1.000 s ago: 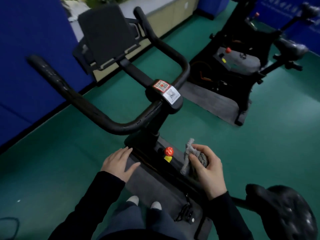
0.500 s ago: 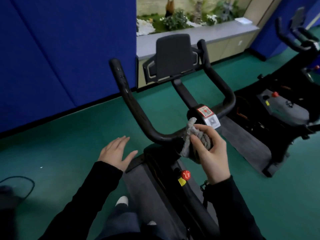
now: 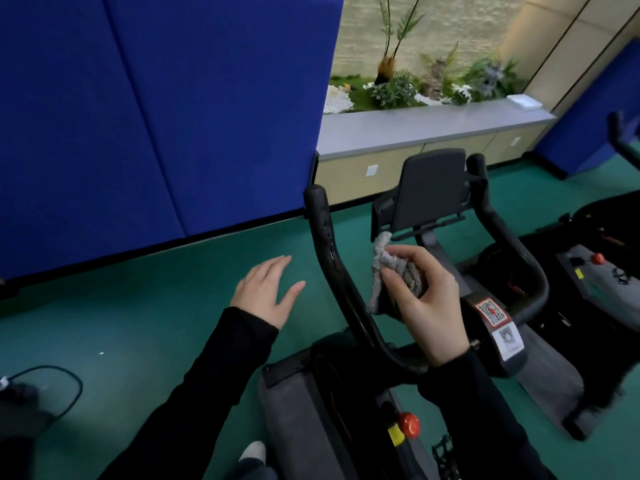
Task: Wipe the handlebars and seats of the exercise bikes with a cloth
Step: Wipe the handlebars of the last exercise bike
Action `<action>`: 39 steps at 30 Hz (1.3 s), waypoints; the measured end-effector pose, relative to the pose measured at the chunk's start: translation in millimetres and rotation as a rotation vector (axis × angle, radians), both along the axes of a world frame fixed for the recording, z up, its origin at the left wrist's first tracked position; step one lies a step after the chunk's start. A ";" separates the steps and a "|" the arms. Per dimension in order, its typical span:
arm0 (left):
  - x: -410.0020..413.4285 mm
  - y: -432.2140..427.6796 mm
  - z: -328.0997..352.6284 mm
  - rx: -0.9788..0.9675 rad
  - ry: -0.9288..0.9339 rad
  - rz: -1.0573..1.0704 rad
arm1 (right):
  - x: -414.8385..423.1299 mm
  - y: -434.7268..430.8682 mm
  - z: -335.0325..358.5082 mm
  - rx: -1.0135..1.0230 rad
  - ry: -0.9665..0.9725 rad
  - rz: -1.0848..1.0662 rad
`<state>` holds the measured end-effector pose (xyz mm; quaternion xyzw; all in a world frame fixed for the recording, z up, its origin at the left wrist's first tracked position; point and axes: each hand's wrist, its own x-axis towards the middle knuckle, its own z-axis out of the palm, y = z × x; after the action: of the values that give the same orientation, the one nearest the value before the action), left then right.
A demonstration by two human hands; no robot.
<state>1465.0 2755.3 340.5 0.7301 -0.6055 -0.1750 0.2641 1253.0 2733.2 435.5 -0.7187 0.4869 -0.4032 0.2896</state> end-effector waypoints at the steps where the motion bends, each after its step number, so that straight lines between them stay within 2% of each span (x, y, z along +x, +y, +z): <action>1: 2.0 -6.5 2.0 -0.013 0.014 -0.009 | 6.8 -4.5 1.2 -0.018 0.019 0.004; 13: 6.0 -64.1 16.1 -0.163 0.310 -0.055 | 95.4 -84.1 38.3 -0.279 0.345 0.054; 18: 0.9 -71.2 16.3 -0.216 0.515 -0.043 | 121.9 -115.1 49.5 -0.183 0.598 0.253; 22: -3.0 -71.8 18.4 -0.193 0.783 0.003 | 134.2 -132.1 51.3 -0.075 0.798 0.366; 26: -5.9 -71.9 21.5 -0.190 0.976 0.004 | 130.9 -135.5 43.8 0.098 0.583 0.240; 32: -2.3 -73.9 19.7 -0.187 1.106 -0.033 | 112.2 -91.7 -0.3 -0.248 0.297 -0.077; 39: 5.9 -74.8 19.1 -0.135 1.114 -0.107 | 92.1 -61.5 -31.4 -0.199 0.250 -0.204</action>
<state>1470.9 2680.5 359.6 0.4770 -0.4207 -0.5082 0.5807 1345.1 2671.7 404.1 -0.7350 0.5473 -0.3843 0.1121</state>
